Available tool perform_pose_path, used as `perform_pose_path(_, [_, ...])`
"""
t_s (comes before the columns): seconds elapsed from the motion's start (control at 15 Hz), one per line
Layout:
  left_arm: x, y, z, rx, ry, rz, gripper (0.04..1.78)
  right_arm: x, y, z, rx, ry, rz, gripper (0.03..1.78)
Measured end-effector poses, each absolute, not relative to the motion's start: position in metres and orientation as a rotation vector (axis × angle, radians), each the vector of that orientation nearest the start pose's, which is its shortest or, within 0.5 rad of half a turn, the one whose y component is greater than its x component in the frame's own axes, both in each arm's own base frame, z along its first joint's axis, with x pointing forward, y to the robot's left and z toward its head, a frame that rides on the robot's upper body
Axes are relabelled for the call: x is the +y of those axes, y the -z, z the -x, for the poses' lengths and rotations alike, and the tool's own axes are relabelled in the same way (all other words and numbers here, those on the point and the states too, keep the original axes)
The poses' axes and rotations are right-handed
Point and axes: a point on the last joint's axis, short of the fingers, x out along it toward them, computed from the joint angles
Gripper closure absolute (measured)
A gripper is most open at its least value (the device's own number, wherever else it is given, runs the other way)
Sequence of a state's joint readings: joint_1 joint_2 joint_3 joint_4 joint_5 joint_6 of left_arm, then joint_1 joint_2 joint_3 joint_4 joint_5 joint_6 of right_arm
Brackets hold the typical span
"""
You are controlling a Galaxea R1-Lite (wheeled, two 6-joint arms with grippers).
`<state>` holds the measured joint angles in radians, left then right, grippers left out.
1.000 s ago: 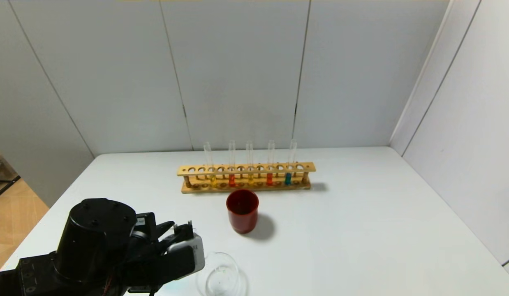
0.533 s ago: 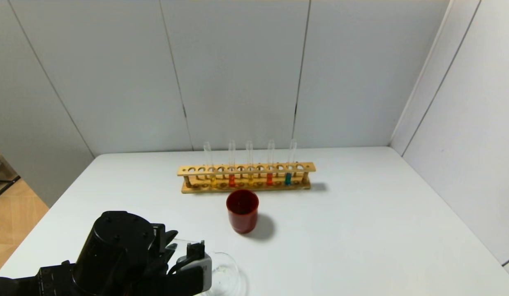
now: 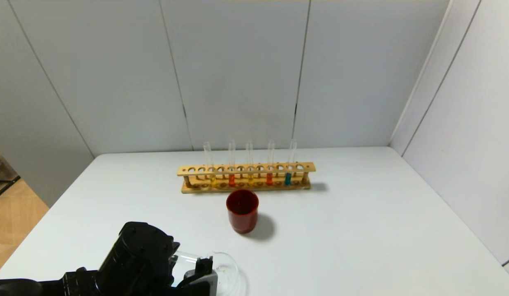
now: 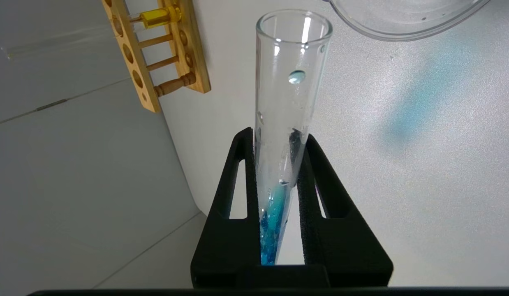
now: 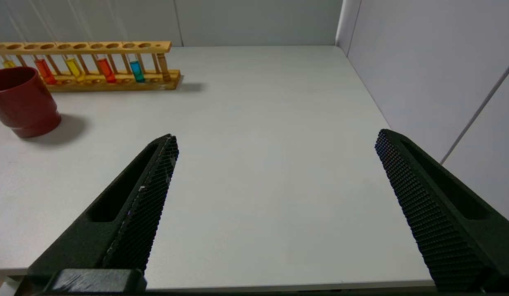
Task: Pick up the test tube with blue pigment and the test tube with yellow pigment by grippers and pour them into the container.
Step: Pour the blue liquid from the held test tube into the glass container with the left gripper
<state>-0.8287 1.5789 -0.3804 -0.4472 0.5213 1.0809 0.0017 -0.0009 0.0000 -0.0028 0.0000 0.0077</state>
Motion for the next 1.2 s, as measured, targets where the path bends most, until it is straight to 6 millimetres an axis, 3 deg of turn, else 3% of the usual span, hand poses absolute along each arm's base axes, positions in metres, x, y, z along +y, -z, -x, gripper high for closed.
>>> perform_pose_path(1.2, [-0.168, -0.083, -0.164, 0.408, 0.593, -1.743, 1.51, 0.0, -0.076, 0.023, -0.004, -0.001, -0.008, 0.06])
